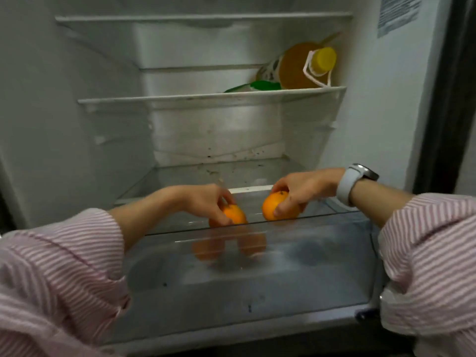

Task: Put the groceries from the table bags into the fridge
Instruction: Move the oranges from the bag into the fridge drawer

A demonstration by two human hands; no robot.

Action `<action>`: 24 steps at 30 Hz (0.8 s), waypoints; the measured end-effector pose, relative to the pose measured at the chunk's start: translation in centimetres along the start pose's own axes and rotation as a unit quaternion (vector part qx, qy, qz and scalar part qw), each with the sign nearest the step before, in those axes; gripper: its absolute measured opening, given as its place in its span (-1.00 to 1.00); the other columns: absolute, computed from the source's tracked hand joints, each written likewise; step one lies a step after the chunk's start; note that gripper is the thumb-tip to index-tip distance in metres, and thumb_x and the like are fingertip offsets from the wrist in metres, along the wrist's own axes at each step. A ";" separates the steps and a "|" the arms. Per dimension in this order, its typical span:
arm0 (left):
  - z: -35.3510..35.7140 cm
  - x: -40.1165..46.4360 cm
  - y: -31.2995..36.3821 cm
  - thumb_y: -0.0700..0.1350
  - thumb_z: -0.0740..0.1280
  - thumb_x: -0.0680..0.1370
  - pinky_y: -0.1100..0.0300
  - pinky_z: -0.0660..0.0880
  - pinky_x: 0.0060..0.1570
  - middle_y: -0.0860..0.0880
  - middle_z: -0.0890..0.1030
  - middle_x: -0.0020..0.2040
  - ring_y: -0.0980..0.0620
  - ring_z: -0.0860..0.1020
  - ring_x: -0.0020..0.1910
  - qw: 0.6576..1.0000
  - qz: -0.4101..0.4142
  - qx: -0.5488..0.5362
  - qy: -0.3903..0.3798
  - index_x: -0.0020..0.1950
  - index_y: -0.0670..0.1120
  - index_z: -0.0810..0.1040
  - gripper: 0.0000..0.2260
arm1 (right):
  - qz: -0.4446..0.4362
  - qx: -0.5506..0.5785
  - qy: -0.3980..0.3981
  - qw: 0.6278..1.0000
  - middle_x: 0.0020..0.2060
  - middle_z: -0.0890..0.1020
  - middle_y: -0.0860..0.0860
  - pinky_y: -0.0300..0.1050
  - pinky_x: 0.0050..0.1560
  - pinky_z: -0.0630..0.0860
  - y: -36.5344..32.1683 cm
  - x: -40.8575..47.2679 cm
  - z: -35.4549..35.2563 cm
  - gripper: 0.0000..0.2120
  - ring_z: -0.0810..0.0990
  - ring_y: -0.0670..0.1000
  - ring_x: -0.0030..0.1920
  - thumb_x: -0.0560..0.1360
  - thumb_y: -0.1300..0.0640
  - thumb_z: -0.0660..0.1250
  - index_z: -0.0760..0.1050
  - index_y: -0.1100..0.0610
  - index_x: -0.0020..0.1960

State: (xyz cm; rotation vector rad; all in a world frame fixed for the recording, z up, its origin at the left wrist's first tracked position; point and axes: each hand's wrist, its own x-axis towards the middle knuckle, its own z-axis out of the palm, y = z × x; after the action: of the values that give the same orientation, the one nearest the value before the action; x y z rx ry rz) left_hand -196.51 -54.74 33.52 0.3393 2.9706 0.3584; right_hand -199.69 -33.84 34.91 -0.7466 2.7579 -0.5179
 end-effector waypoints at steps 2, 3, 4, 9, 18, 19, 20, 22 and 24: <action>0.7 1.7 -0.7 -0.11 0.44 0.41 0.26 0.44 0.02 0.01 0.51 0.03 0.06 0.50 -0.02 0.999 0.006 0.015 -0.038 0.29 -0.10 0.40 -0.52 | 0.020 0.009 -0.080 0.997 0.03 0.50 0.08 -0.07 -0.05 0.56 0.1 2.3 0.2 -0.61 0.53 0.04 -0.04 0.43 0.18 0.38 0.40 0.20 0.22; 1.1 2.3 -1.1 -0.10 0.44 0.41 0.26 0.44 0.02 0.01 0.51 0.03 0.07 0.50 -0.01 0.999 0.010 0.016 -0.050 0.29 -0.10 0.40 -0.52 | 0.037 0.008 -0.126 0.991 0.01 0.52 0.11 -0.05 -0.03 0.56 0.4 3.4 0.4 -0.65 0.54 0.04 -0.05 0.44 0.21 0.37 0.43 0.21 0.19; 1.5 2.8 -1.5 -0.09 0.44 0.41 0.26 0.44 0.02 0.02 0.51 0.03 0.07 0.50 -0.02 0.998 0.013 0.016 -0.056 0.28 -0.09 0.41 -0.53 | 0.054 -0.004 -0.174 0.983 -0.01 0.54 0.13 -0.05 -0.04 0.56 0.7 4.3 0.8 -0.67 0.55 0.05 -0.07 0.44 0.22 0.37 0.44 0.22 0.18; 4.0 3.6 -3.4 0.02 0.46 0.39 0.20 0.47 0.04 0.02 0.53 0.08 0.05 0.51 0.02 0.999 0.036 0.013 -0.035 0.23 -0.02 0.39 -0.53 | 0.092 -0.126 -0.301 0.941 0.09 0.56 0.17 -0.18 -0.21 0.58 2.9 7.7 3.9 -0.58 0.54 0.05 -0.04 0.42 0.14 0.40 0.43 0.27 0.22; 4.5 5.7 -4.9 0.16 0.43 0.37 0.20 0.49 -0.11 -0.01 0.51 0.04 0.04 0.52 -0.06 0.997 -0.001 -0.041 0.063 0.21 -0.04 0.32 -0.46 | 0.058 -0.130 -0.234 0.962 -0.17 0.41 -0.07 -0.28 -0.29 0.46 3.8 9.7 4.7 -0.58 0.48 -0.03 -0.13 0.36 0.01 0.46 0.31 0.09 0.08; 4.5 5.7 -5.0 0.16 0.43 0.36 0.19 0.50 -0.10 0.00 0.52 0.04 0.04 0.52 -0.06 0.997 0.001 -0.045 0.061 0.19 -0.03 0.33 -0.47 | 0.057 -0.141 -0.235 0.960 -0.15 0.40 -0.05 -0.27 -0.27 0.46 3.9 9.7 4.8 -0.57 0.47 0.00 -0.08 0.36 0.01 0.45 0.27 0.07 0.06; 4.5 5.6 -4.9 0.17 0.44 0.35 0.18 0.52 -0.09 0.01 0.52 0.03 0.05 0.52 -0.06 0.997 0.011 -0.043 0.056 0.17 -0.02 0.34 -0.48 | 0.058 -0.150 -0.238 0.958 -0.11 0.40 -0.03 -0.26 -0.27 0.46 4.0 9.7 4.9 -0.56 0.47 0.03 -0.05 0.37 0.01 0.45 0.25 0.06 0.05; 4.7 5.0 -4.6 0.24 0.43 0.29 0.13 0.52 -0.08 0.02 0.53 0.02 0.04 0.52 -0.06 0.998 0.048 -0.013 0.042 0.12 0.03 0.33 -0.45 | 0.062 -0.159 -0.242 0.955 -0.06 0.40 0.00 -0.25 -0.26 0.46 4.1 9.6 4.8 -0.55 0.47 0.04 -0.03 0.37 0.00 0.44 0.23 0.06 0.06; 5.0 4.3 -4.3 0.33 0.33 0.19 0.10 0.52 -0.07 0.04 0.53 0.02 0.05 0.52 -0.05 0.996 0.087 0.010 0.029 0.07 0.08 0.30 -0.42 | 0.068 -0.151 -0.240 0.957 -0.10 0.40 -0.03 -0.26 -0.25 0.46 4.4 9.5 4.7 -0.54 0.47 0.03 -0.04 0.37 -0.01 0.45 0.23 0.05 0.06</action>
State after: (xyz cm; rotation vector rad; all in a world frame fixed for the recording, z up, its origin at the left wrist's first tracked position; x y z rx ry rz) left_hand -200.76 -56.73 27.19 0.6020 3.0103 0.3622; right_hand -208.14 -36.53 27.66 -0.6340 2.4203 0.1103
